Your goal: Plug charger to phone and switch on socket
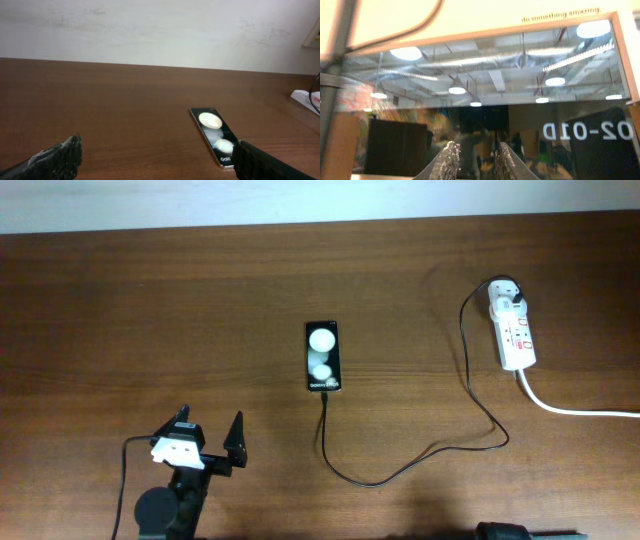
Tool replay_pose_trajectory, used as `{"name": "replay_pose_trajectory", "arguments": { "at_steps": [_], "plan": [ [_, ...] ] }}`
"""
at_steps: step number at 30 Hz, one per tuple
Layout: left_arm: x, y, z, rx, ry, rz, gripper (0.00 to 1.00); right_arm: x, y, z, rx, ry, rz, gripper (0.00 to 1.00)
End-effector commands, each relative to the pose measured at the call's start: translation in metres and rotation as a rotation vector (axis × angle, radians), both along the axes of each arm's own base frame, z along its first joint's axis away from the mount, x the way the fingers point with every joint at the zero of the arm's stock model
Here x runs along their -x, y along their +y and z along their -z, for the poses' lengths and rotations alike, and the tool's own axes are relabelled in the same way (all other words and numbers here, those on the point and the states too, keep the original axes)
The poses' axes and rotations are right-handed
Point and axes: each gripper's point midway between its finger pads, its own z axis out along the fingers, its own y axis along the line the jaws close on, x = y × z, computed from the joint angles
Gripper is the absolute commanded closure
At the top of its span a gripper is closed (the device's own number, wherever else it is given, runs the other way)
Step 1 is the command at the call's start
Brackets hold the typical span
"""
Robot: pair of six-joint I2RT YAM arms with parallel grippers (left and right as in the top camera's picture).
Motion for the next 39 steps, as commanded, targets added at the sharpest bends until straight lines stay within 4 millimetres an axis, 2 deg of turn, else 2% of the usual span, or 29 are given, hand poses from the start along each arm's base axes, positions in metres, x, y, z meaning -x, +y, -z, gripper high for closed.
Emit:
{"name": "replay_pose_trajectory", "arguments": {
  "at_steps": [1, 5, 7, 9, 11, 13, 15, 16, 17, 19, 20, 21, 22, 23, 24, 25, 26, 27, 30, 31, 33, 37, 39],
  "plan": [
    [0.0, 0.0, 0.003, -0.014, 0.002, 0.006, 0.01, 0.05, -0.005, 0.012, -0.028, -0.112, 0.048, 0.69],
    [0.0, 0.0, 0.003, -0.014, 0.003, 0.006, 0.01, 0.124, -0.007, 0.043, -0.058, -0.28, 0.08, 0.59],
    [0.0, 0.0, 0.003, -0.014, 0.002, 0.006, 0.01, 0.141, -0.005, 0.051, -0.055, -0.318, 0.079, 0.53],
    [0.0, 0.0, 0.003, -0.014, 0.003, 0.006, 0.01, 0.151, -0.004, 0.053, -0.054, -0.341, 0.079, 0.5],
    [0.0, 0.0, 0.003, -0.014, 0.003, 0.006, 0.01, 0.151, -0.005, 0.053, -0.056, -0.343, 0.079, 0.39],
    [0.0, 0.0, 0.003, -0.014, 0.002, 0.006, 0.01, 0.151, -0.005, 0.052, -0.056, -0.344, 0.079, 0.01],
    [0.0, 0.0, 0.003, -0.014, 0.002, 0.006, 0.01, 0.147, -0.01, 0.052, -0.078, -0.336, 0.098, 0.01],
    [0.0, 0.0, 0.003, -0.014, 0.002, 0.006, 0.01, 0.136, -0.014, 0.053, -0.09, -0.313, 0.11, 0.01],
    [0.0, 0.0, 0.003, -0.014, 0.002, 0.006, 0.01, 0.11, -0.022, 0.056, -0.107, -0.256, 0.145, 0.01],
    [0.0, 0.0, 0.003, -0.014, 0.003, 0.006, 0.01, 0.073, -0.026, 0.06, -0.064, -0.188, 0.198, 0.01],
    [0.0, 0.0, 0.003, -0.014, 0.003, 0.006, 0.01, 0.032, -0.03, 0.066, -0.049, -0.128, 0.219, 0.01],
    [0.0, 0.0, 0.003, -0.014, 0.003, 0.006, 0.01, 0.003, -0.034, 0.069, -0.047, -0.104, 0.222, 0.01],
    [0.0, 0.0, 0.003, -0.014, 0.003, 0.006, 0.01, -0.042, -0.033, 0.079, -0.021, -0.07, 0.193, 0.02],
    [0.0, 0.0, 0.003, -0.014, 0.003, 0.006, 0.01, -0.068, -0.029, 0.088, 0.006, -0.047, 0.163, 0.02],
    [0.0, 0.0, 0.003, -0.014, 0.003, 0.006, 0.01, -0.105, -0.027, 0.107, 0.028, -0.005, 0.134, 0.01],
    [0.0, 0.0, 0.003, -0.014, 0.003, 0.006, 0.01, -0.129, -0.026, 0.122, 0.04, 0.029, 0.117, 0.01],
    [0.0, 0.0, 0.003, -0.014, 0.003, 0.006, 0.01, -0.167, -0.027, 0.154, 0.046, 0.103, 0.095, 0.01],
    [0.0, 0.0, 0.003, -0.014, 0.003, 0.006, 0.01, -0.186, -0.028, 0.172, 0.049, 0.141, 0.086, 0.01],
    [0.0, 0.0, 0.003, -0.014, 0.003, 0.006, 0.01, -0.231, -0.034, 0.228, 0.04, 0.272, 0.082, 0.01],
    [0.0, 0.0, 0.003, -0.014, 0.003, 0.006, 0.01, -0.248, -0.036, 0.255, 0.035, 0.33, 0.08, 0.01],
    [0.0, 0.0, 0.003, -0.014, 0.003, 0.006, 0.01, -0.272, -0.04, 0.296, 0.03, 0.389, 0.086, 0.01],
    [0.0, 0.0, 0.003, -0.014, 0.003, 0.006, 0.01, -0.29, -0.058, 0.339, -0.02, 0.478, 0.164, 0.01],
    [0.0, 0.0, 0.003, -0.014, 0.003, 0.006, 0.01, -0.297, -0.052, 0.361, 0.024, 0.516, 0.164, 0.01]
  ]
}}
